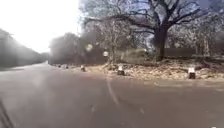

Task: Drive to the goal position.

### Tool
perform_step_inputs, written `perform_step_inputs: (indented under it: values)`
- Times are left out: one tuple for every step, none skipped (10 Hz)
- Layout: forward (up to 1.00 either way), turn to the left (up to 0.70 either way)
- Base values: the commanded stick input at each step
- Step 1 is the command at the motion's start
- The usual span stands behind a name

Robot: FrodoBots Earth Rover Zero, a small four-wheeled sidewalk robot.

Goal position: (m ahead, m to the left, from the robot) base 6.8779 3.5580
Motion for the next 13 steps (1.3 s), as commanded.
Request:
perform_step_inputs:
  values:
    - [1.0,0.04]
    - [1.0,0.0]
    - [1.0,0.0]
    - [1.0,0.27]
    - [1.0,0.27]
    - [1.0,0.27]
    - [1.0,0.27]
    - [1.0,0.27]
    - [1.0,0.0]
    - [1.0,0.0]
    - [1.0,0.0]
    - [1.0,0.27]
    - [1.0,0.27]
